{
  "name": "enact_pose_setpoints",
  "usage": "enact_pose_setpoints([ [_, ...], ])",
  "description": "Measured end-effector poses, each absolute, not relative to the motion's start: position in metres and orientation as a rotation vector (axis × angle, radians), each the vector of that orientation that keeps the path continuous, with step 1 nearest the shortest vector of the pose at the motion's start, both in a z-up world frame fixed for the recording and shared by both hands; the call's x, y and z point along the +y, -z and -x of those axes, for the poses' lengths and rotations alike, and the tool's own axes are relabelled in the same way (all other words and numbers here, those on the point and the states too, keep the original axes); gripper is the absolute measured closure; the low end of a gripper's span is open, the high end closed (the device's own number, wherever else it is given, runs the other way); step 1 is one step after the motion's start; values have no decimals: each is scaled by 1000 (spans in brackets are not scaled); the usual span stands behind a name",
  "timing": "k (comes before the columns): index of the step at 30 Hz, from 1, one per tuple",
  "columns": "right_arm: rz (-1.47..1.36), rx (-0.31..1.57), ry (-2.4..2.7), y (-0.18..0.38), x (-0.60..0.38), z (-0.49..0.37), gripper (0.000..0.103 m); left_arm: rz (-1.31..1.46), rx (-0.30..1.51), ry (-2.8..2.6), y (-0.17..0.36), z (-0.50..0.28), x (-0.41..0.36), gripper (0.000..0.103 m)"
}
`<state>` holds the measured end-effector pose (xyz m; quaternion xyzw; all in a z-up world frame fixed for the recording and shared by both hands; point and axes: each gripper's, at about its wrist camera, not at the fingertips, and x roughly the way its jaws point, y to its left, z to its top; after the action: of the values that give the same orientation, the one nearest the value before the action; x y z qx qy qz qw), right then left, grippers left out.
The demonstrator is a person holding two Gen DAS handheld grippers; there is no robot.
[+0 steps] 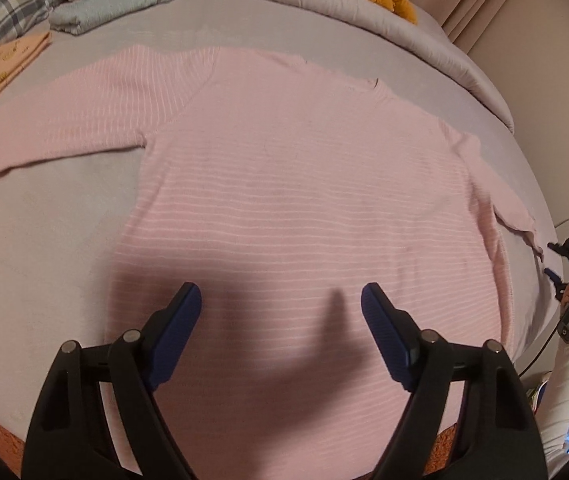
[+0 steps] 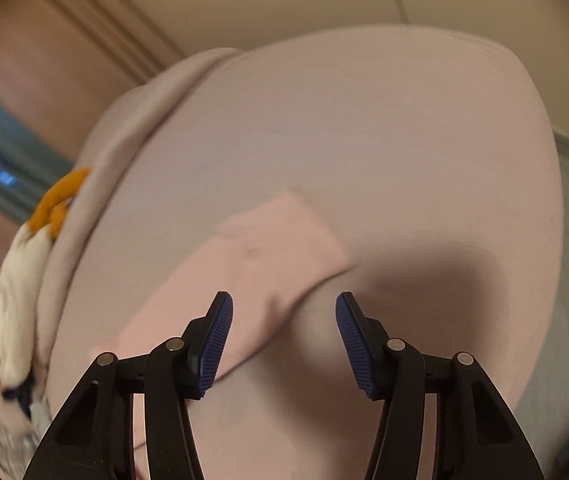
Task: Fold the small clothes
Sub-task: 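Lower the right tool onto a sweater sleeve cuff and close it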
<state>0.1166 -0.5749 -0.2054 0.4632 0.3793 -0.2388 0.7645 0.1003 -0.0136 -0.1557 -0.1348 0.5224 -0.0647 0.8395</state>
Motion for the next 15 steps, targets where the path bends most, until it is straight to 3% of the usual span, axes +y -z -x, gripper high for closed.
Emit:
enact_pose_setpoints([
  [6, -1125, 759, 495, 213, -584, -120, 59, 293, 1117, 140, 160, -106, -12, 22],
  [11, -1103, 786, 462, 215, -586, -145, 88, 304, 1111, 139, 161, -106, -11, 22],
  [15, -1034, 729, 510, 187, -592, -149, 91, 308, 1105, 149, 158, -108, -10, 22],
])
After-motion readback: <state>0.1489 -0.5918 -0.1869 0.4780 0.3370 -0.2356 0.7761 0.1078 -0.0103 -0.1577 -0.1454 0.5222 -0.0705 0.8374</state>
